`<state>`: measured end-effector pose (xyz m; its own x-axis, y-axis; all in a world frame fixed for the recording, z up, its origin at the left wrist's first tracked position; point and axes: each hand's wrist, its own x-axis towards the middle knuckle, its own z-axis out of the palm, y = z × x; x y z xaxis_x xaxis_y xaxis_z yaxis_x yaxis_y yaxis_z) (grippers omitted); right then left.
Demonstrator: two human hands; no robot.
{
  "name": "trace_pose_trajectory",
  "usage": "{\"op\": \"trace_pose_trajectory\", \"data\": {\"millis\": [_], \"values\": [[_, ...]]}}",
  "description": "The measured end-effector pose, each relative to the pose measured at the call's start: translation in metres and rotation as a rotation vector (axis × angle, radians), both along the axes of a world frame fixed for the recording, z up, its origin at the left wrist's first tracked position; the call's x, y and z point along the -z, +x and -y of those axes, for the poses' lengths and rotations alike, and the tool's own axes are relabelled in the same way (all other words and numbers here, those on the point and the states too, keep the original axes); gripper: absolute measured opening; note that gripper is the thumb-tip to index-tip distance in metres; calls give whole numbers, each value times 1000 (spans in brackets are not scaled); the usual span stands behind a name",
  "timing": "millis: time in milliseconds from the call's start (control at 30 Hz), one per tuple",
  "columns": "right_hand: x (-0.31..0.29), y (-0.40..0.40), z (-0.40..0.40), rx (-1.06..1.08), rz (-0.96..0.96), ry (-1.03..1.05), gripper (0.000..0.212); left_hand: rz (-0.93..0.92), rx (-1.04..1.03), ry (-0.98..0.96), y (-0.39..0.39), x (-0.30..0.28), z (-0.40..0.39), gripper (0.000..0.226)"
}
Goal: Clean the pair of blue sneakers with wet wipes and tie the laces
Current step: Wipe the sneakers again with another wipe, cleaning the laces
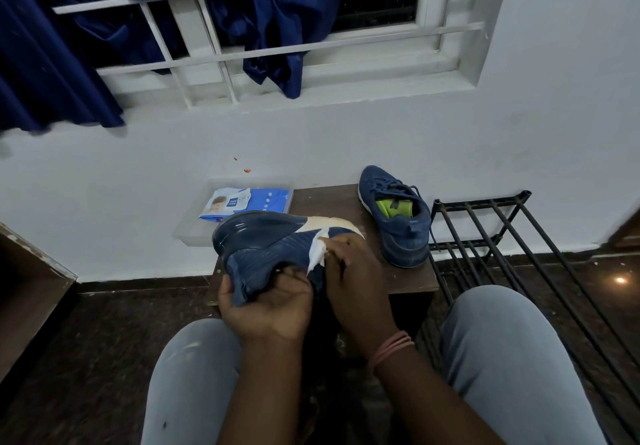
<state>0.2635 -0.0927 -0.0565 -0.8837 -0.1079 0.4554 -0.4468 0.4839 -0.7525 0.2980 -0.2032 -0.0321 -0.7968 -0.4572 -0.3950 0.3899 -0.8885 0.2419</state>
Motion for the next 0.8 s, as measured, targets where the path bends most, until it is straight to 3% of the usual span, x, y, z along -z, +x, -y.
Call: {"op": "trace_pose_trajectory", "data": {"millis": [167, 233, 300, 400, 500, 600, 700, 800], "values": [[-4, 17, 12, -124, -23, -33, 22, -32, 72, -240, 4, -2, -2, 94], [-1, 26, 18, -156, -36, -50, 23, -5, 130, -362, 2, -3, -3, 83], [2, 24, 18, -107, -37, -104, 20, 115, 164, -470, -4, -2, -6, 54], [4, 14, 13, 45, -3, -165, 14, 250, 58, -496, -7, 5, -14, 29], [12, 2, 6, 169, 67, -201, 12, 185, -65, -411, -8, 7, -12, 23], [17, -7, 1, 248, 140, -234, 12, 148, -86, -379, -7, 11, -10, 32], [4, 10, 20, 80, 27, -157, 18, 191, -28, -351, -4, 14, -10, 36], [-24, 34, 44, -137, -53, -50, 26, 197, 63, -422, 1, 15, -7, 25]]}}
